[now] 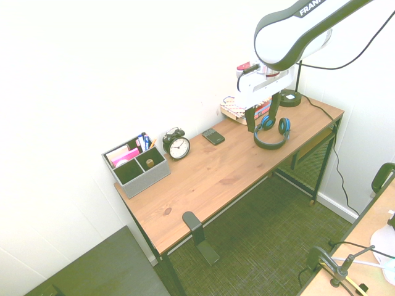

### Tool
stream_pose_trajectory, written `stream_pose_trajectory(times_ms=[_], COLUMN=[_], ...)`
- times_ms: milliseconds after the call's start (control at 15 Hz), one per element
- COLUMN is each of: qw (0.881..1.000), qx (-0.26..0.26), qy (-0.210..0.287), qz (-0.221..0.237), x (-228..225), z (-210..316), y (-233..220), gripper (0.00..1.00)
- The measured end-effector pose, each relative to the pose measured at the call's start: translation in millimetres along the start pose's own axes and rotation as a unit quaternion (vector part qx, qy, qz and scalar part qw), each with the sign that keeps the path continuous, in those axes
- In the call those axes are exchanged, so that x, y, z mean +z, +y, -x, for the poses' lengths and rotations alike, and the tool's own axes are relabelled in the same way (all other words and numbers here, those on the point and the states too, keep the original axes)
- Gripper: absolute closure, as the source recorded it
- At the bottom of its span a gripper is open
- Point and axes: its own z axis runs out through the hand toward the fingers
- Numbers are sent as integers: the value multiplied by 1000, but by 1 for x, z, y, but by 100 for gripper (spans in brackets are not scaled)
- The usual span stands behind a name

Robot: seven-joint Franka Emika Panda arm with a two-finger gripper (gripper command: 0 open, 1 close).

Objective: Hang the headphone

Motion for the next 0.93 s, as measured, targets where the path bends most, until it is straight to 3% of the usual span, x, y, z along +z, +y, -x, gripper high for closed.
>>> stream_pose_trajectory(times_ms=[200, 600, 933], qw=[1000, 979, 977], qx=[-19, -188, -196], qy=[9, 51, 35], qz=[22, 68, 78], x=[9, 94, 139], z=[-4, -61, -104], y=[1, 2, 6], gripper=[0, 0, 0])
